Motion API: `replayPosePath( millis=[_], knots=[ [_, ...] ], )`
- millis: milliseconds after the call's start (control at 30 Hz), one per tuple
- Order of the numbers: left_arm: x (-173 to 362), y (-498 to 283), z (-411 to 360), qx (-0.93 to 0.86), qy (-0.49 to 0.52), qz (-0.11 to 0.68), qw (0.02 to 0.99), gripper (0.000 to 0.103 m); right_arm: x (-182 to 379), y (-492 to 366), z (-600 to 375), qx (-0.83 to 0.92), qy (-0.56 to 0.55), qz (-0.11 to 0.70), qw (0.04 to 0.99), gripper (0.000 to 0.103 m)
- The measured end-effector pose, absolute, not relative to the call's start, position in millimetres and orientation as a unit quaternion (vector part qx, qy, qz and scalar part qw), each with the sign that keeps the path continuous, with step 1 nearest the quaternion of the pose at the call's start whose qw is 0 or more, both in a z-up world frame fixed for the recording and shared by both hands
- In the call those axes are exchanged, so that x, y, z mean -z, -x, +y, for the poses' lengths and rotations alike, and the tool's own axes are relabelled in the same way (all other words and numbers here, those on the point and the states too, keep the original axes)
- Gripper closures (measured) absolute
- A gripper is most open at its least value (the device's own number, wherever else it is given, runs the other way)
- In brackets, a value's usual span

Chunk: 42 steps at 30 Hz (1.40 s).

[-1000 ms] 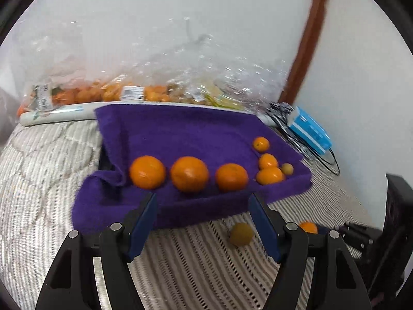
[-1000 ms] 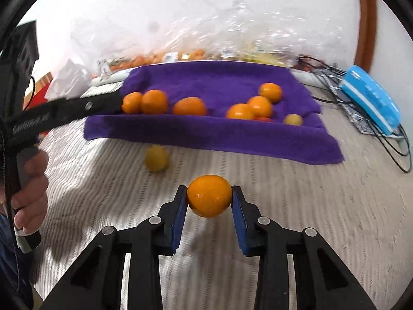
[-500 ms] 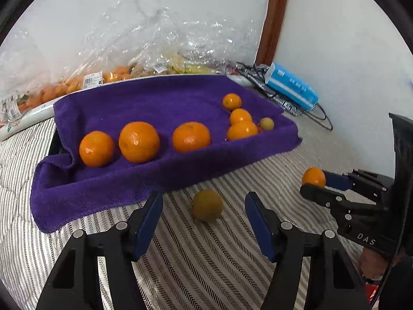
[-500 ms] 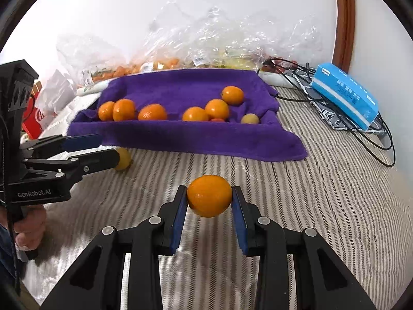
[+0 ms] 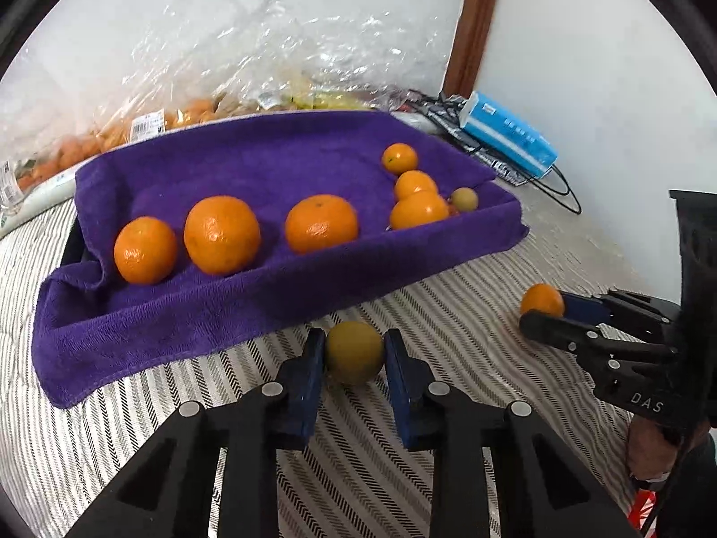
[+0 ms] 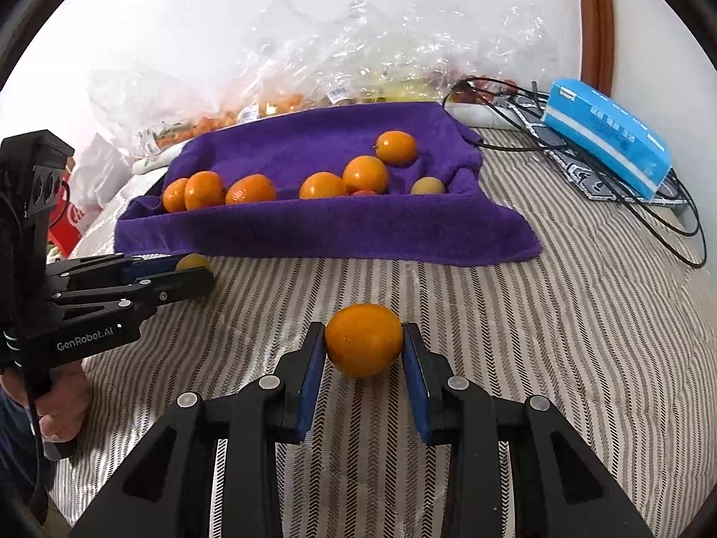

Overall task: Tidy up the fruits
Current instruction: 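Grasp the yellow fruit with the left gripper while the right gripper holds its orange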

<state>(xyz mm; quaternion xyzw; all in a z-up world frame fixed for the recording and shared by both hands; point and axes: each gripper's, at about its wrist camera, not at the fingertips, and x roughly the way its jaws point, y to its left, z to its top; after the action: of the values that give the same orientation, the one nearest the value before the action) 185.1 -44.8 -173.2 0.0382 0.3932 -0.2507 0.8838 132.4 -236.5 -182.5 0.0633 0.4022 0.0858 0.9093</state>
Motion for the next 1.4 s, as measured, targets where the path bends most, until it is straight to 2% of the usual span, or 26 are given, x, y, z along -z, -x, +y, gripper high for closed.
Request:
replayPosePath(
  millis=[1400],
  knots=[
    [130.4, -171.2, -8.2, 0.236, 0.047, 0.29, 0.926, 0.078, 167.6, -122.8, -225.0, -0.073, -0.069, 0.36, 0.927, 0.069]
  ],
)
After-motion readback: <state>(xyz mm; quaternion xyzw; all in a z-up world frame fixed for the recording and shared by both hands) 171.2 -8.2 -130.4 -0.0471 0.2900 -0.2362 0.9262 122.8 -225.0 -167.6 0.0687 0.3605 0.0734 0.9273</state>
